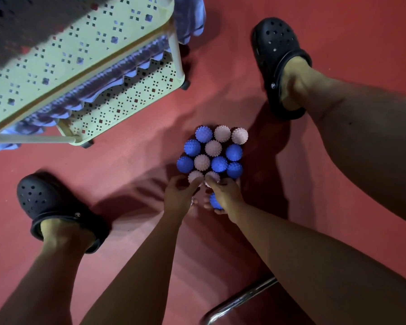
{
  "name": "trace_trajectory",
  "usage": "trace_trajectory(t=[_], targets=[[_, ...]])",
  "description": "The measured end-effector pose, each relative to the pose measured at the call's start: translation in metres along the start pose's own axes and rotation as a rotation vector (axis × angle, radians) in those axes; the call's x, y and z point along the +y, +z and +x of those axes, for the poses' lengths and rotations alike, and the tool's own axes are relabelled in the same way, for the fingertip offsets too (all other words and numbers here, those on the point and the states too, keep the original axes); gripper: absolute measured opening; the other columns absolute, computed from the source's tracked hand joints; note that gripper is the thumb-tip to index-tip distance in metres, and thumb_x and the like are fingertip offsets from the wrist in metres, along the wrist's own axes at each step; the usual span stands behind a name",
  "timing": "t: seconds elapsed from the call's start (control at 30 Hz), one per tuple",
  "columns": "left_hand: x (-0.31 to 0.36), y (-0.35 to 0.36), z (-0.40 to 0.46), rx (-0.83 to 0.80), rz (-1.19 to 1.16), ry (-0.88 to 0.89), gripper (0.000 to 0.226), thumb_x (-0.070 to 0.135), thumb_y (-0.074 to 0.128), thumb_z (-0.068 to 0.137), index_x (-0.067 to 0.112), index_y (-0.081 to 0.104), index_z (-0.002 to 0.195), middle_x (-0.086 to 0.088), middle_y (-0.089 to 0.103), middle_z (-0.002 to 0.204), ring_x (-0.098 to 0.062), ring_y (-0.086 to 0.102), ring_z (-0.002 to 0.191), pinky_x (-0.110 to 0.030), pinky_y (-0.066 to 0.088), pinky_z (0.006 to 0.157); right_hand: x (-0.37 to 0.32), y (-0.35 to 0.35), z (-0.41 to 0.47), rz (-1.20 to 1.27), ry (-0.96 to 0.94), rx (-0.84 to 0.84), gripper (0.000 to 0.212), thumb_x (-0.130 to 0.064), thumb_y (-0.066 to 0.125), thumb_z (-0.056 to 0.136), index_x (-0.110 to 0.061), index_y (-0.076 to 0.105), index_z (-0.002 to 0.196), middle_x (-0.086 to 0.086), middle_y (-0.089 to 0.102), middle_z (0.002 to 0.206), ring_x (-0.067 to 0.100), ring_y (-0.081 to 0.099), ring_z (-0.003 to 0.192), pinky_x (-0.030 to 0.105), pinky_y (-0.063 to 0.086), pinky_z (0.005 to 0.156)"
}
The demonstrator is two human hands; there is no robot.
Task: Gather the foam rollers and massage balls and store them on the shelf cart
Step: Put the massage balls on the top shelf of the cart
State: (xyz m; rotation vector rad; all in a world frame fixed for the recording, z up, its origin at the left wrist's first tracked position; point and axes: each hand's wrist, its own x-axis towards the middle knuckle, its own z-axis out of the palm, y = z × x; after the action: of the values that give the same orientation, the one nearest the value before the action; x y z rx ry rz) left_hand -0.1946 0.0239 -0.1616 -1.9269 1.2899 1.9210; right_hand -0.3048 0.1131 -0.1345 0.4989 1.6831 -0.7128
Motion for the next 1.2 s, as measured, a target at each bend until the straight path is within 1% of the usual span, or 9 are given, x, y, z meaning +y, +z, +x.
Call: trace_trajectory(t=[0.13,0.3,0.43,0.57,0.67,0.77,0.87,1.03,1.2], targets=[[0.003,0.002,-0.005,-0.034,0.051,0.051,0.037,0.033,0.084,0.083,0.009,0.068,0.106,-0.009,0.077,0.088,-0.020,0.067,0.056,-0.030,0.051,0.050,0.004,-0.001,-0.005,0.010,-0.025,-0.025,0.041,-0.051,0.066,0.093,-0.016,0.060,0.113,0.003,0.073,0.087,0.016,0.069,0.057,0.026,0.052,0.054],[0.012,-0.009,-0.033,-0.010,0.046,0.045,0.036,0.040,0.077,0.089,0.006,0.072,0.099,-0.006,0.071,0.076,-0.019,0.063,0.057,-0.029,0.051,0.055,0.001,-0.013,-0.031,-0.010,-0.032,-0.133,0.036,-0.055,0.057,0.097,-0.021,0.056,0.111,0.006,0.070,0.108,0.017,0.068,0.083,0.029,0.054,0.063],[0.038,-0.029,-0.093,-0.050,-0.175,-0.016,0.037,0.037,0.075,0.091,0.012,0.068,0.119,0.000,0.067,0.098,-0.010,0.061,0.074,-0.030,0.057,0.066,-0.016,-0.018,-0.085,0.143,-0.003,-0.235,0.025,-0.044,0.057,0.099,-0.027,0.062,0.116,-0.001,0.068,0.111,0.018,0.065,0.092,0.036,0.054,0.075],[0.075,-0.053,-0.168,-0.215,-0.373,-0.016,0.042,0.050,0.075,0.086,0.023,0.069,0.117,-0.010,0.062,0.103,-0.024,0.052,0.082,-0.033,0.044,0.067,-0.033,-0.019,-0.159,0.382,-0.174,-0.509,0.022,-0.024,0.054,0.100,-0.015,0.070,0.112,0.005,0.071,0.103,0.025,0.069,0.101,0.029,0.055,0.074],[0.111,-0.072,-0.226,-0.290,-0.541,-0.011,0.033,0.045,0.062,0.094,0.021,0.068,0.115,-0.005,0.061,0.094,-0.017,0.052,0.071,-0.027,0.041,0.061,-0.058,-0.026,-0.224,0.224,-0.283,-0.522,0.018,-0.030,0.050,0.102,-0.022,0.067,0.104,0.000,0.069,0.097,0.015,0.064,0.079,0.033,0.052,0.073],[0.150,-0.090,-0.291,-0.350,-0.636,0.132,0.036,0.044,0.052,0.100,0.016,0.071,0.114,-0.006,0.070,0.104,-0.017,0.058,0.075,-0.031,0.043,0.065,-0.086,-0.031,-0.295,0.184,-0.424,-0.630,0.019,-0.028,0.047,0.101,-0.033,0.064,0.109,-0.002,0.071,0.102,0.017,0.062,0.083,0.033,0.048,0.071],[0.190,-0.106,-0.359,-0.362,-0.697,0.329,0.039,0.041,0.049,0.101,0.012,0.067,0.119,-0.010,0.070,0.109,-0.022,0.060,0.081,-0.034,0.045,0.067,-0.112,-0.037,-0.374,0.174,-0.616,-0.727,0.040,-0.024,0.044,0.101,-0.051,0.058,0.127,-0.003,0.070,0.107,0.019,0.059,0.090,0.033,0.046,0.070],[0.256,-0.129,-0.473,-0.342,-0.711,0.652,0.037,0.032,0.045,0.102,0.008,0.059,0.126,-0.015,0.067,0.119,-0.025,0.064,0.084,-0.033,0.049,0.066,-0.148,-0.054,-0.505,0.112,-0.920,-0.890,0.048,-0.013,0.038,0.101,-0.038,0.055,0.137,0.002,0.066,0.117,0.022,0.061,0.097,0.036,0.048,0.072],[0.313,-0.139,-0.567,-0.230,-0.620,0.949,0.052,0.049,0.041,0.105,0.008,0.057,0.132,-0.013,0.068,0.121,-0.026,0.064,0.090,-0.032,0.049,0.067,-0.172,-0.063,-0.626,0.078,-1.230,-0.981,0.029,-0.019,0.037,0.109,-0.026,0.057,0.127,0.007,0.065,0.114,0.022,0.065,0.095,0.039,0.053,0.080]])
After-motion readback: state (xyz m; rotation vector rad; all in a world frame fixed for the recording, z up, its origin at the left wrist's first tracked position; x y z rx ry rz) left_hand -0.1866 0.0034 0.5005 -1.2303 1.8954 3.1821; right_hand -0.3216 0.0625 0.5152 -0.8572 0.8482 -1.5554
